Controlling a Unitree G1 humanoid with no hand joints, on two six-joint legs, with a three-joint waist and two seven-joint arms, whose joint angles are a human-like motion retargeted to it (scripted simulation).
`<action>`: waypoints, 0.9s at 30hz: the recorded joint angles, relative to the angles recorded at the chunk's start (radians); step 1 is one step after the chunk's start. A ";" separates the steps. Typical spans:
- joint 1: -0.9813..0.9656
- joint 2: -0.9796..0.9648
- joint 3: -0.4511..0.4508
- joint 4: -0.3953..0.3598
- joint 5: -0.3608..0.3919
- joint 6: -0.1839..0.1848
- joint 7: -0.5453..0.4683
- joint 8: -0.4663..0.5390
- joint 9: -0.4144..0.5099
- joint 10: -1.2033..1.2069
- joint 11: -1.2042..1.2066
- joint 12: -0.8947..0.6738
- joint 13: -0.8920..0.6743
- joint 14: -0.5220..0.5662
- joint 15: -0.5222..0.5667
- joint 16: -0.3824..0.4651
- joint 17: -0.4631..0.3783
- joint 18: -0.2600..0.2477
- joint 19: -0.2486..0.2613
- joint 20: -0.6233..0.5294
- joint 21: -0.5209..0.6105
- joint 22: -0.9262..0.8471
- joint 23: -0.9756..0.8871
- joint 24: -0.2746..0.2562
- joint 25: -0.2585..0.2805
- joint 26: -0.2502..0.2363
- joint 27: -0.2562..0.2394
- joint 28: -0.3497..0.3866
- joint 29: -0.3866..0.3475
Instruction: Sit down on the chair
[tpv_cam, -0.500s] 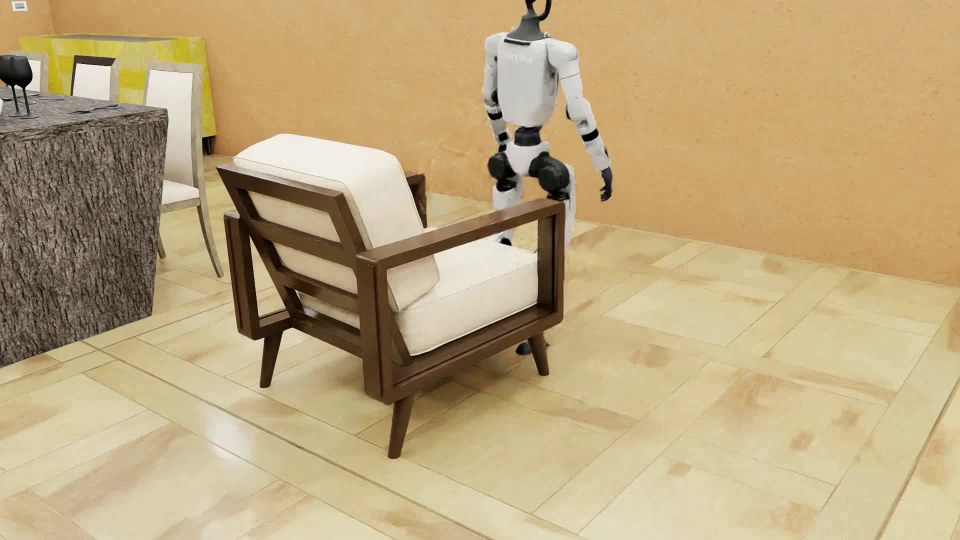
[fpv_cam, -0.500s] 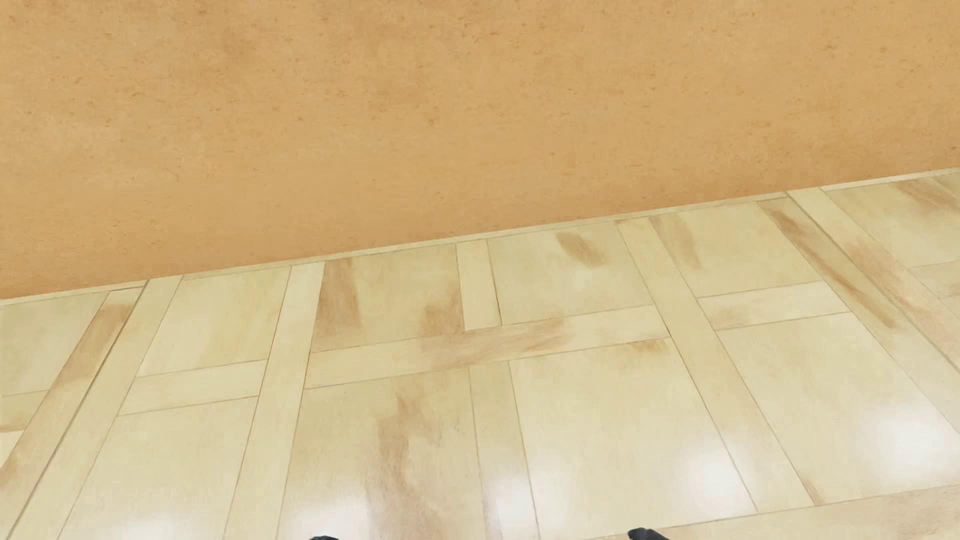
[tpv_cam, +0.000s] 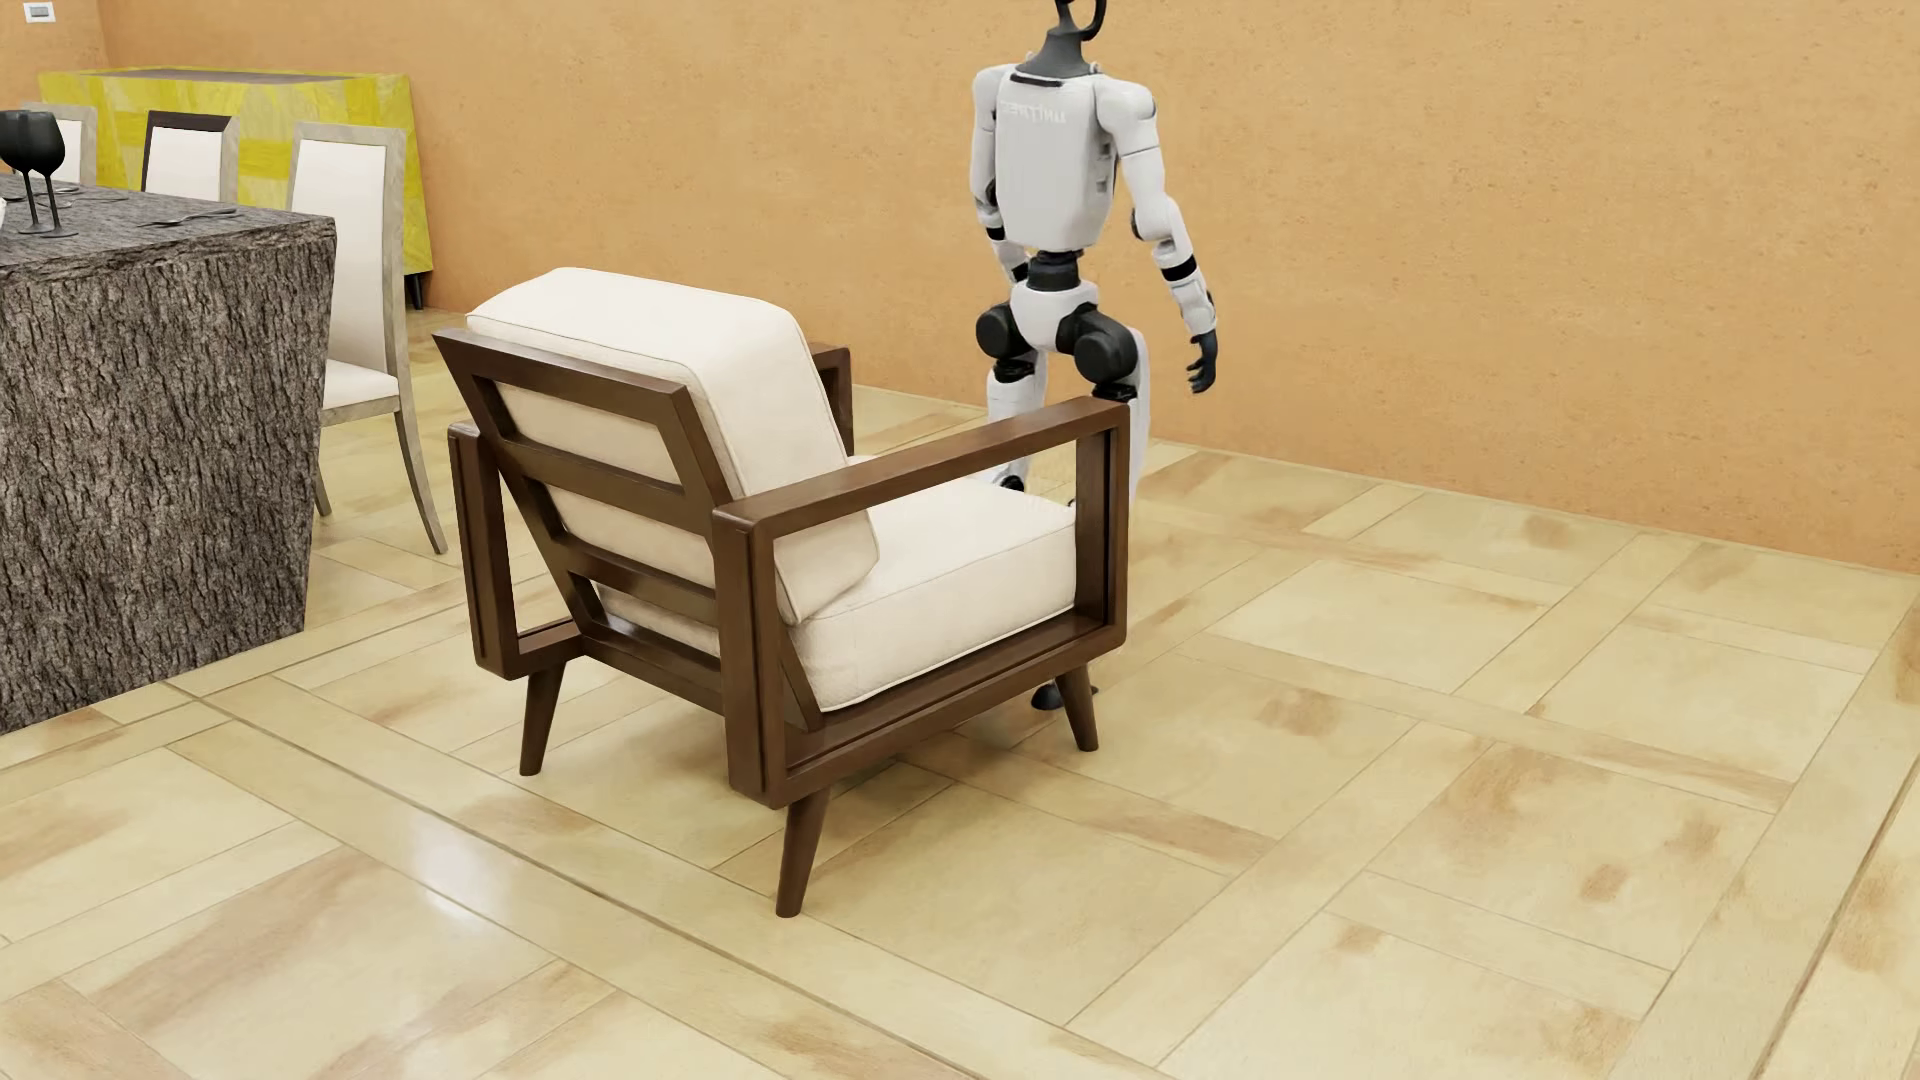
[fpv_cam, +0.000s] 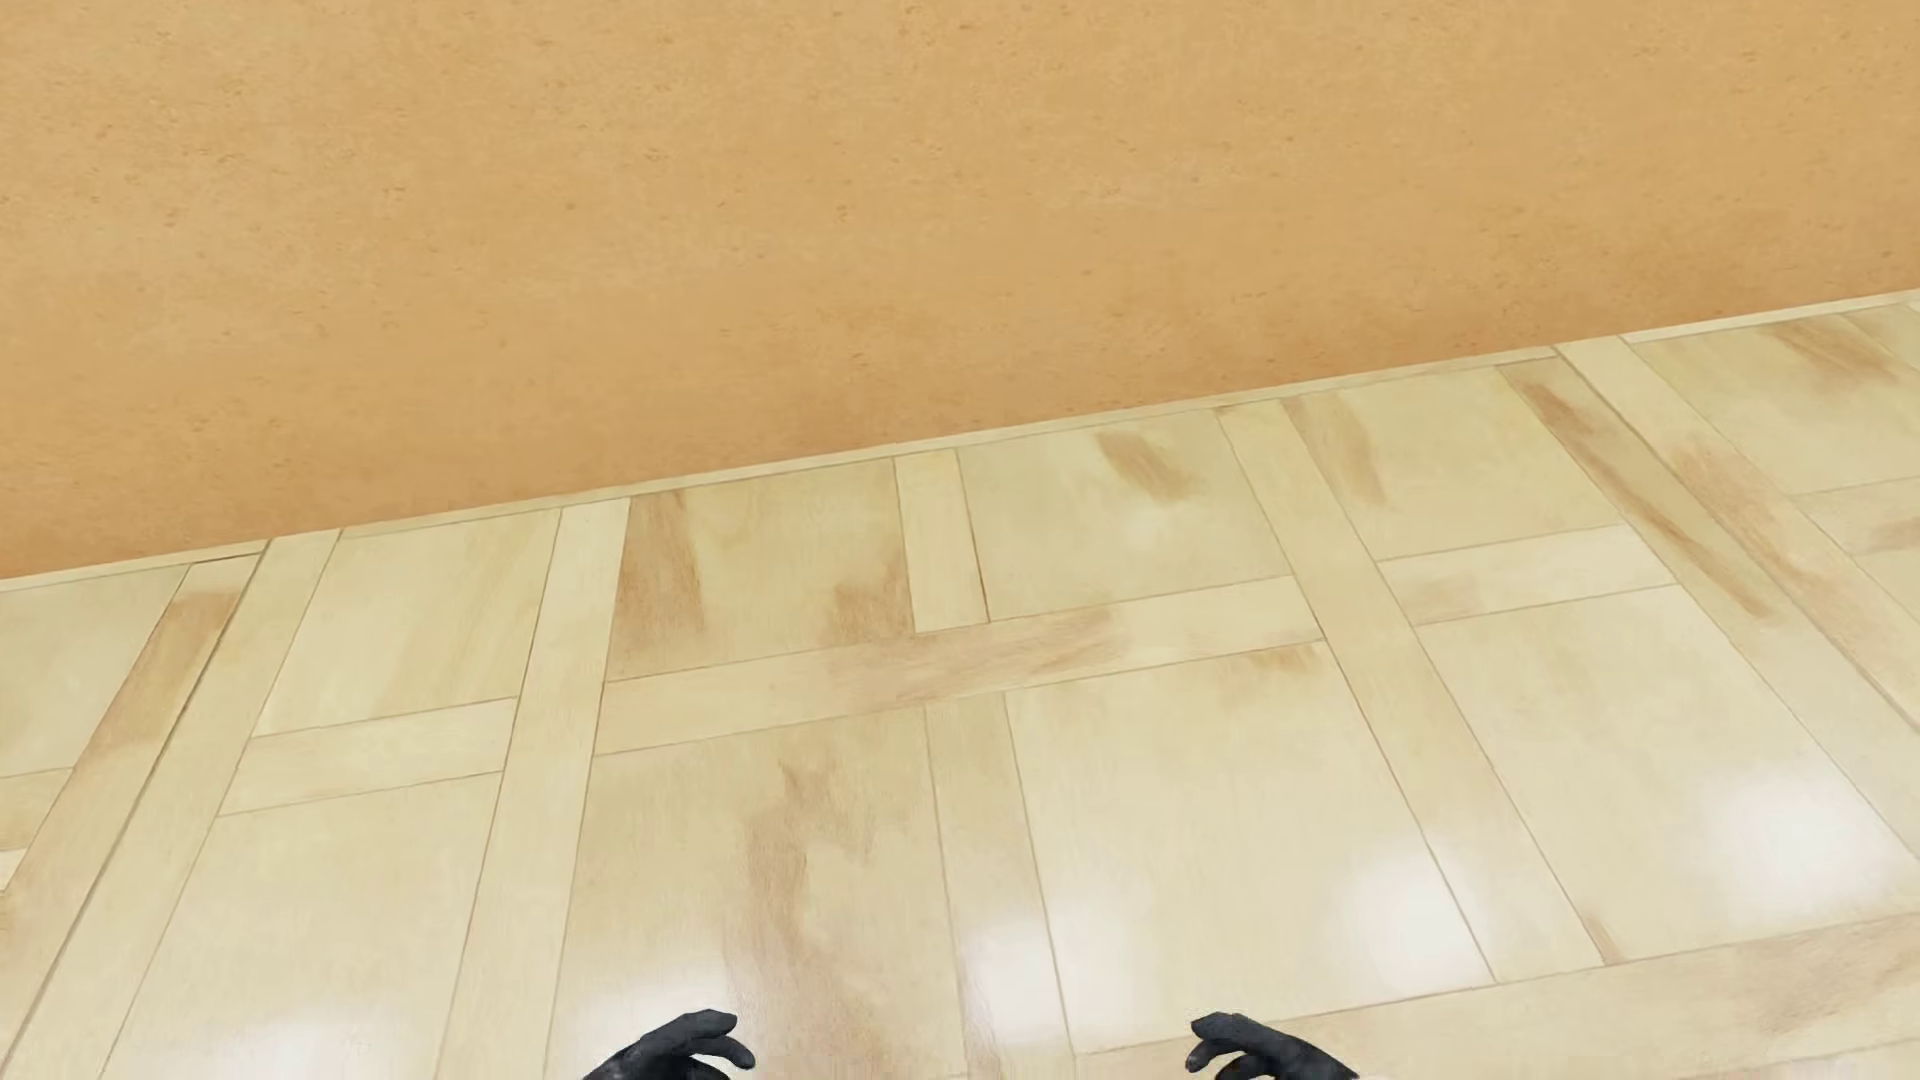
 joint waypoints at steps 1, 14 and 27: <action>-0.028 -0.027 0.002 0.000 0.000 0.000 -0.004 0.006 0.016 0.028 0.030 -0.019 -0.020 -0.002 -0.005 0.001 0.002 0.006 -0.005 -0.011 0.013 -0.009 -0.016 -0.001 0.004 0.002 -0.001 0.005 0.000; -0.804 -0.759 0.018 0.098 -0.089 -0.012 -0.093 0.172 0.418 0.880 0.826 -0.390 -0.477 -0.182 -0.163 0.126 -0.124 -0.072 0.060 -0.249 0.458 -0.346 -0.365 0.019 -0.069 -0.026 -0.025 0.046 0.032; -1.583 -1.497 0.031 0.164 -0.120 -0.024 -0.231 0.358 0.752 1.708 1.623 -0.867 -1.208 -0.335 -0.335 0.719 -0.585 -0.176 0.170 -0.550 1.057 -1.239 -1.165 -0.234 0.070 -0.169 -0.109 0.336 -0.460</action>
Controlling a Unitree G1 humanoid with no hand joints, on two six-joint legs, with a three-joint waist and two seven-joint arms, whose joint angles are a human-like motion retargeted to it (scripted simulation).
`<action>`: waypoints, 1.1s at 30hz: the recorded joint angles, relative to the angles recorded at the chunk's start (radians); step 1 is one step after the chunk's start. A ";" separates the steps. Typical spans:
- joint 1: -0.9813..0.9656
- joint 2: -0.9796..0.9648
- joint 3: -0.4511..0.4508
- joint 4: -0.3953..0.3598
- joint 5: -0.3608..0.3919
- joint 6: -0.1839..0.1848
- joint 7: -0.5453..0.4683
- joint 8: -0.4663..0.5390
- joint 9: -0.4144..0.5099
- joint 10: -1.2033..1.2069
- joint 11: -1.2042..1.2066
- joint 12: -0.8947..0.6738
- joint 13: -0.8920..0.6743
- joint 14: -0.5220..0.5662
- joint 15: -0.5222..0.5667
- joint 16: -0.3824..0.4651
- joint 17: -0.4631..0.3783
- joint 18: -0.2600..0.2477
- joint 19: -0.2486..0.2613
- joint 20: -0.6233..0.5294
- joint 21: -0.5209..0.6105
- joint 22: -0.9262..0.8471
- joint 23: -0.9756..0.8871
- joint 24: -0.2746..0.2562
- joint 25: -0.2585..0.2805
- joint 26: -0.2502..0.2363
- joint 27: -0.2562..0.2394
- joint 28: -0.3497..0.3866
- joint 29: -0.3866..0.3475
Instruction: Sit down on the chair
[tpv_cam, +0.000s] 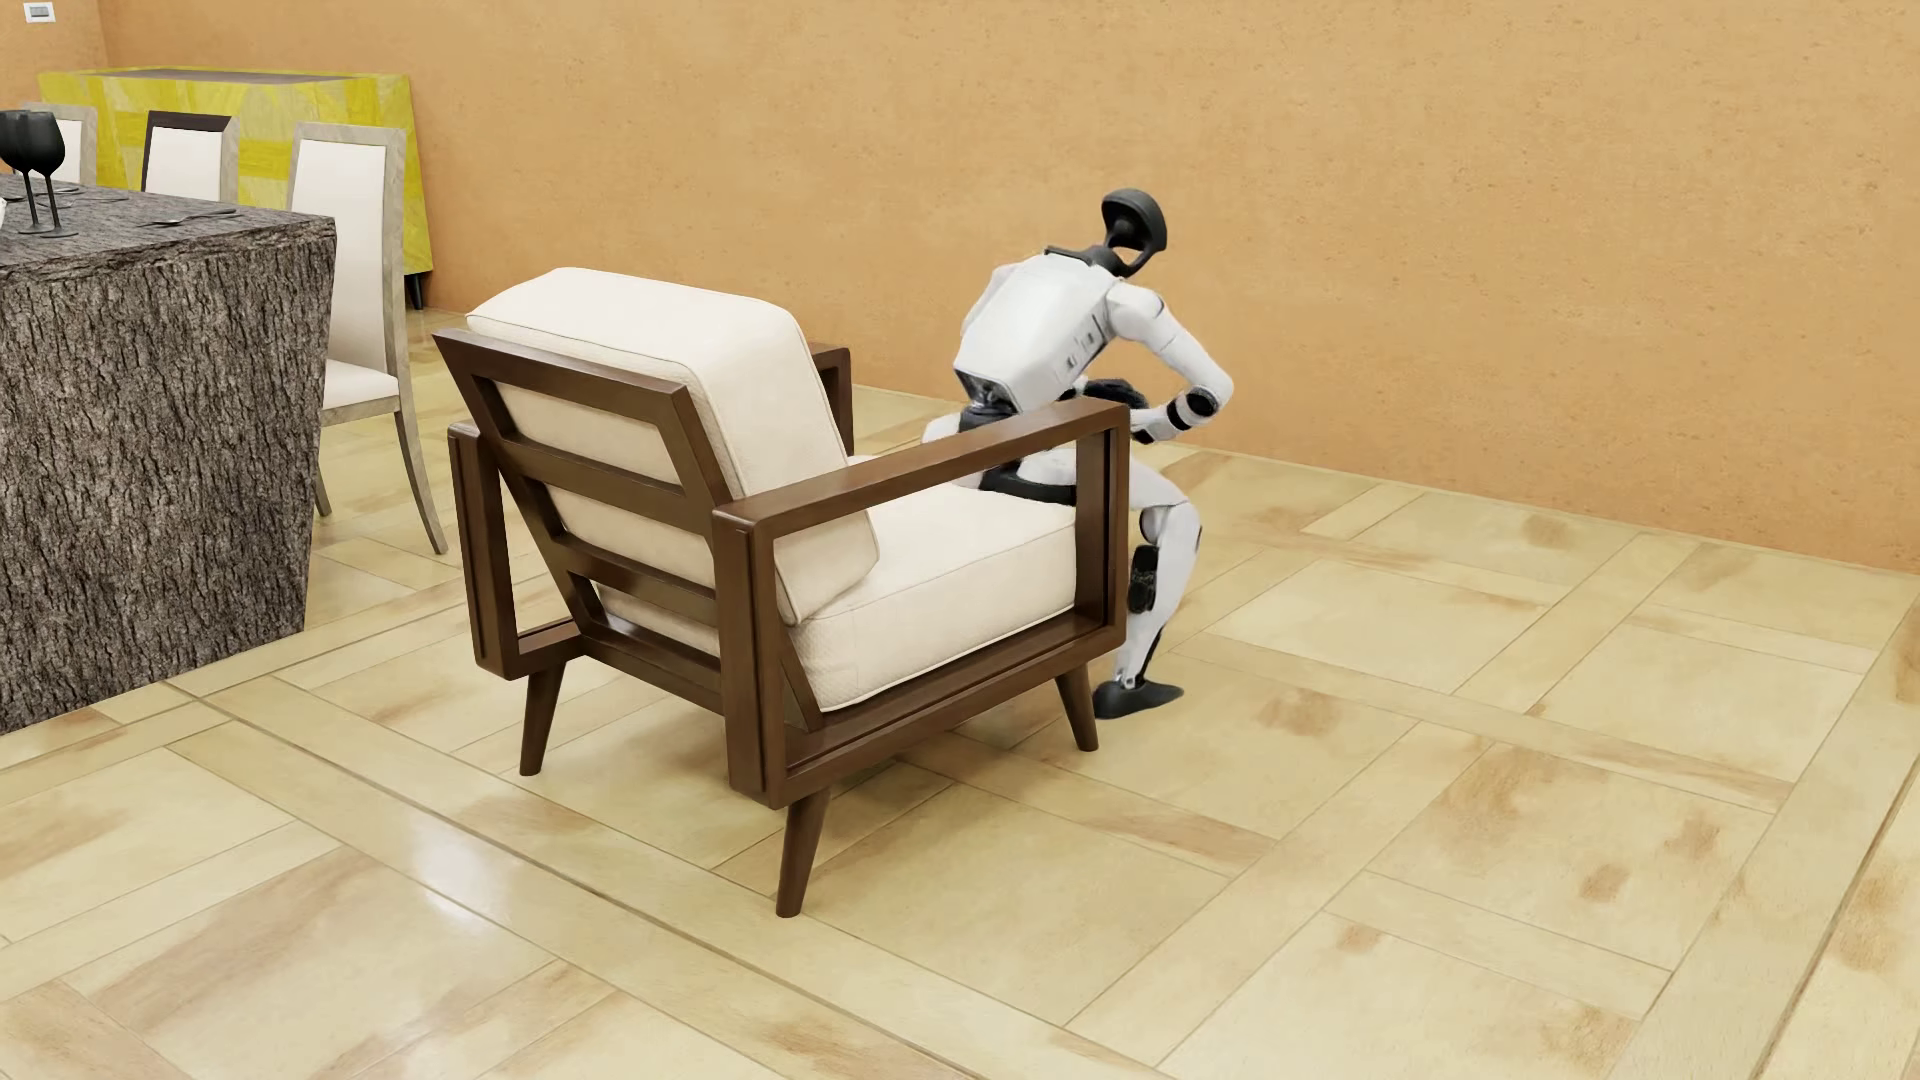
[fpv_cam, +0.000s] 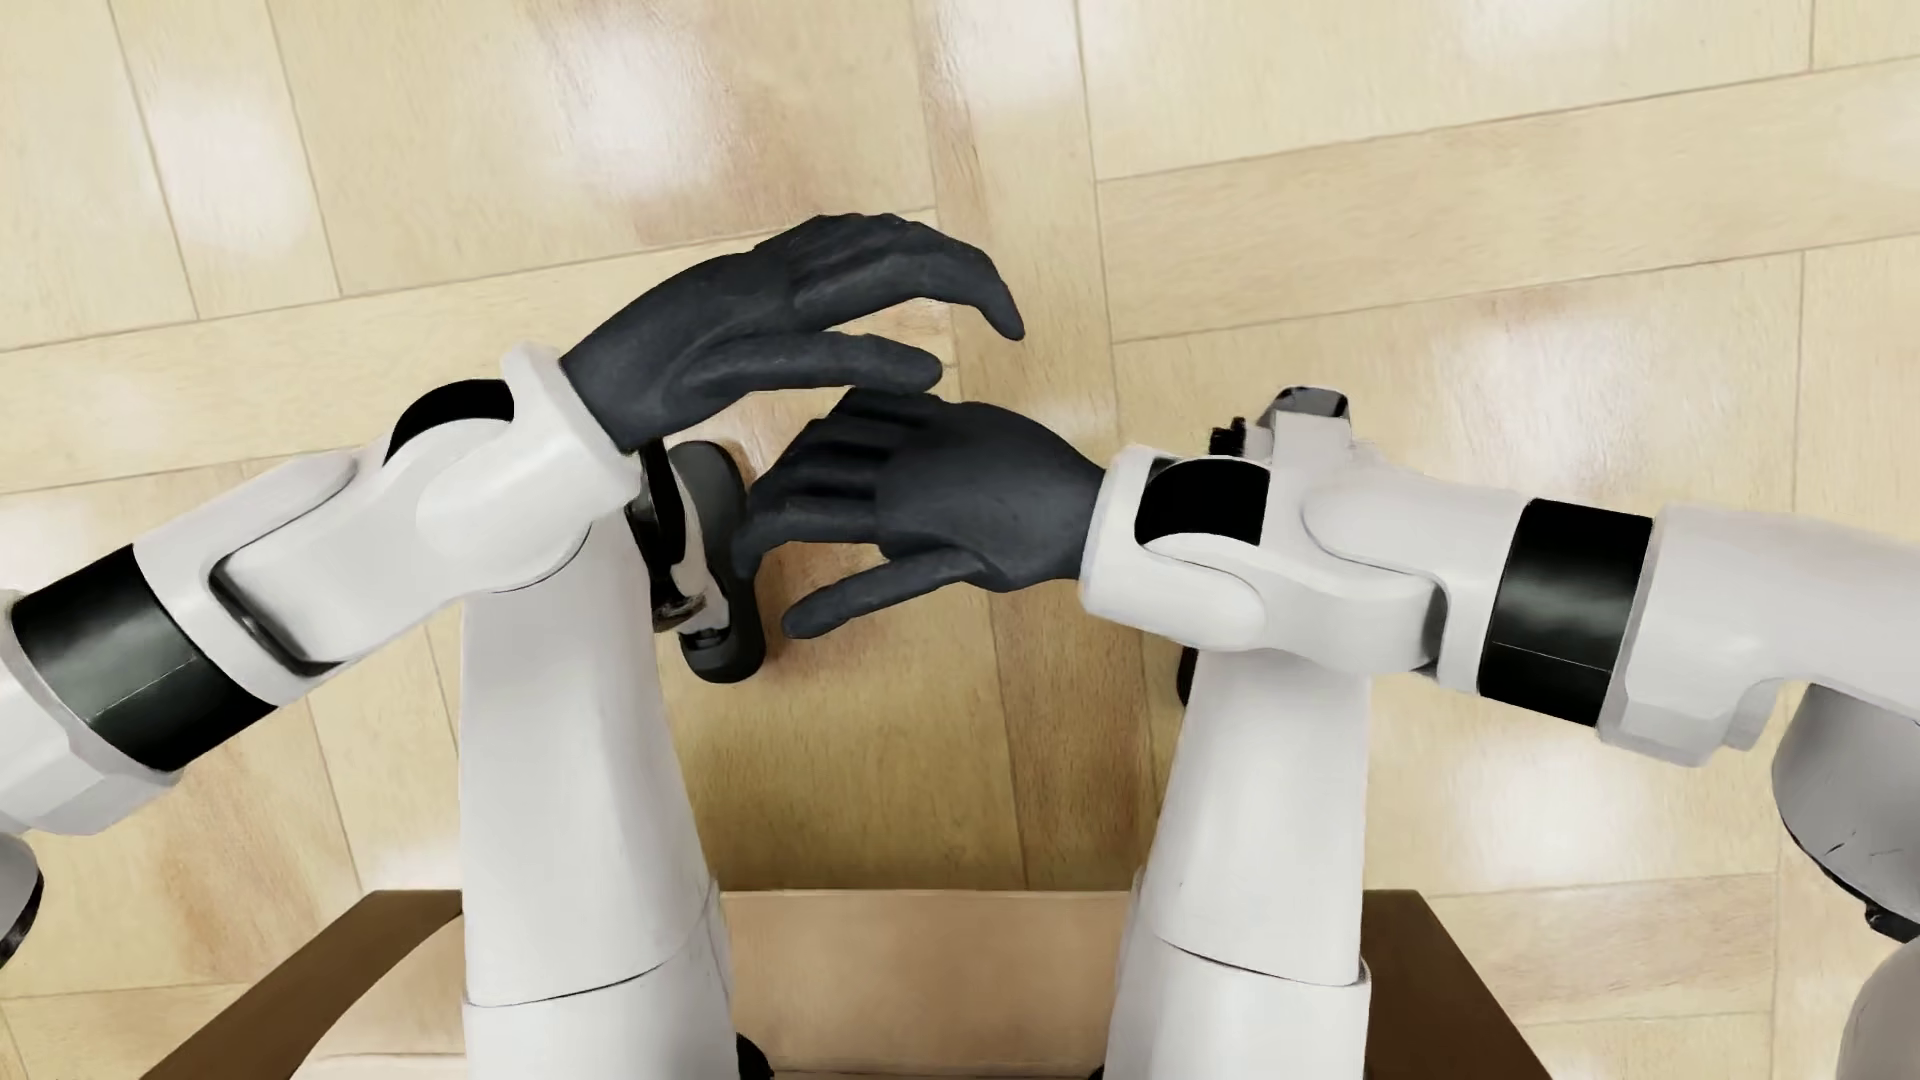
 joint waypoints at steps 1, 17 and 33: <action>-0.041 -0.037 0.000 0.002 0.000 -0.001 -0.011 0.007 0.013 0.044 0.043 0.000 -0.021 -0.001 -0.002 0.033 -0.033 -0.005 0.006 0.005 0.014 -0.055 -0.045 -0.012 0.006 -0.013 -0.004 0.035 -0.036; 0.120 0.134 0.002 -0.003 -0.009 0.003 -0.025 0.027 -0.106 0.212 0.219 0.549 0.678 0.131 0.097 -0.324 0.192 0.036 -0.010 0.474 -0.689 0.207 0.266 0.172 -0.141 0.032 0.008 -0.055 0.173; 0.321 0.332 0.009 -0.046 -0.017 0.031 0.003 -0.015 -0.258 0.183 0.178 0.956 1.314 0.144 0.127 -0.688 0.507 0.122 -0.025 0.632 -1.189 1.319 1.206 0.366 -0.102 0.218 0.197 -0.398 0.539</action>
